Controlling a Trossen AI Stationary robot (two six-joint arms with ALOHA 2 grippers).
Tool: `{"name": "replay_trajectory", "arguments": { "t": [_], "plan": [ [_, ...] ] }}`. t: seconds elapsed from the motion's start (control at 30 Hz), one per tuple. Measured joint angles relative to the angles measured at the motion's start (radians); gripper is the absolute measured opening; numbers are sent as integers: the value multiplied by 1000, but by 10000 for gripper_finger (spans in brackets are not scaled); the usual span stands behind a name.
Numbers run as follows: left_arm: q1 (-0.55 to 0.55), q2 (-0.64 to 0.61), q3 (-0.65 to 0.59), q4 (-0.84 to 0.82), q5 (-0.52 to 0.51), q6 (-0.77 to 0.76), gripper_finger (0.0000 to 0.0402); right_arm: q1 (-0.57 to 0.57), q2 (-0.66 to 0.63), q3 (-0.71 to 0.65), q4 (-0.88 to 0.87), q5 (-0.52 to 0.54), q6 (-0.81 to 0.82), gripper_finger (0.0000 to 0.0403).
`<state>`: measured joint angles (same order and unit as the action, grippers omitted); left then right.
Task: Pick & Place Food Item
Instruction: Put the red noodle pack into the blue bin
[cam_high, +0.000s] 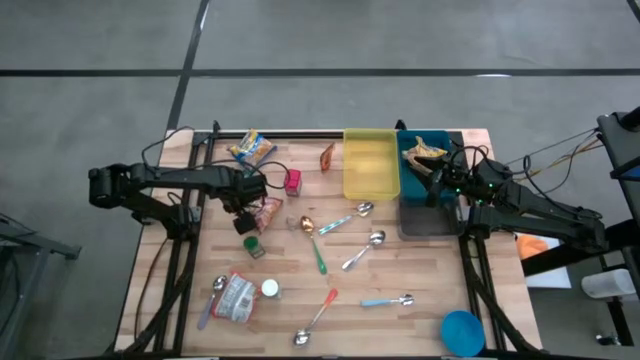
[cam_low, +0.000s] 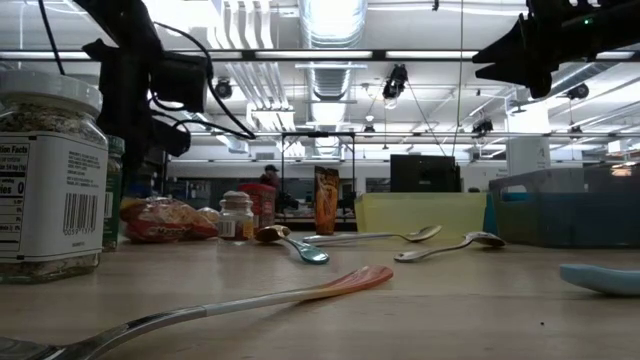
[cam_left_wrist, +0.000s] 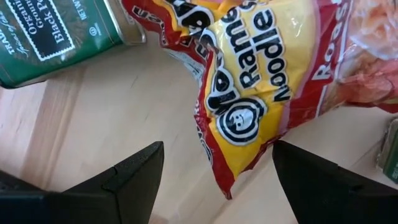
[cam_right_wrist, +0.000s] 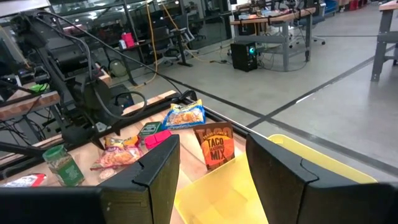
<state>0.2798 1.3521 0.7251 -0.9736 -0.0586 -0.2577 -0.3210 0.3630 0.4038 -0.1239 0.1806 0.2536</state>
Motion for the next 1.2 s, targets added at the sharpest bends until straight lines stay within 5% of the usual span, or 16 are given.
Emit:
{"name": "replay_trajectory", "arguments": {
  "t": [0.53,1.03,1.2],
  "plan": [
    [0,0,-108,145,37,-49,296,0,0,0,0,0,0,183],
    [0,0,-108,158,40,-61,31,0,0,0,0,0,0,183],
    [0,0,-108,162,52,-61,8,0,0,0,0,0,0,183]
  ]
}}
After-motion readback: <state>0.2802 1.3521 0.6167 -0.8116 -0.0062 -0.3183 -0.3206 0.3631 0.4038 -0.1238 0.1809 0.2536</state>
